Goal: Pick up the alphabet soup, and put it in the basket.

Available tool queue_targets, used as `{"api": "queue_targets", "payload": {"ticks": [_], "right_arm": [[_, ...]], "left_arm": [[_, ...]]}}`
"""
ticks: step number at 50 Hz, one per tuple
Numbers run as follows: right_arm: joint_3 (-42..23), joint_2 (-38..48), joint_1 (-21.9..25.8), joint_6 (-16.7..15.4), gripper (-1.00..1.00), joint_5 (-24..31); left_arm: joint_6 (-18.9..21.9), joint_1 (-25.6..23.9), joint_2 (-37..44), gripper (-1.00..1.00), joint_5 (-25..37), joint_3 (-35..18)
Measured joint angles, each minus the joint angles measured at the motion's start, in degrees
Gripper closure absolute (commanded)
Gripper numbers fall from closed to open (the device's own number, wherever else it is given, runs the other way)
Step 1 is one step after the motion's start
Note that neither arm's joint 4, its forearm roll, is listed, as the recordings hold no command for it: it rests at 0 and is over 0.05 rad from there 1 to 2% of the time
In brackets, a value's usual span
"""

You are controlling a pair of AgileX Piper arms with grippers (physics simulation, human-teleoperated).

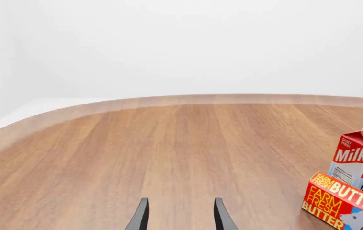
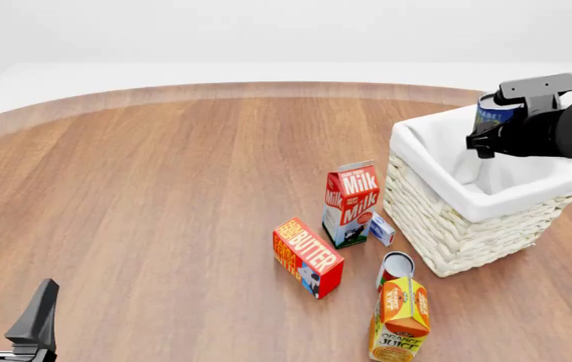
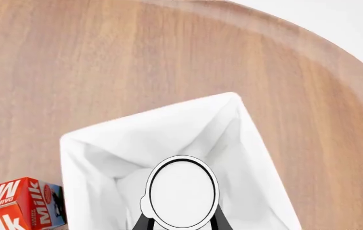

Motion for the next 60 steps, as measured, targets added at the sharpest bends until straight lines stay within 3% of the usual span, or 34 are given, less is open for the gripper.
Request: {"api": "queue_targets", "payload": {"ticks": [60], "right_arm": [[0.3, 6.6, -0.5, -1.0, 1.0, -0.8]], "left_arm": [[0.0, 0.0, 0.0, -1.0, 0.0, 0.0]]}}
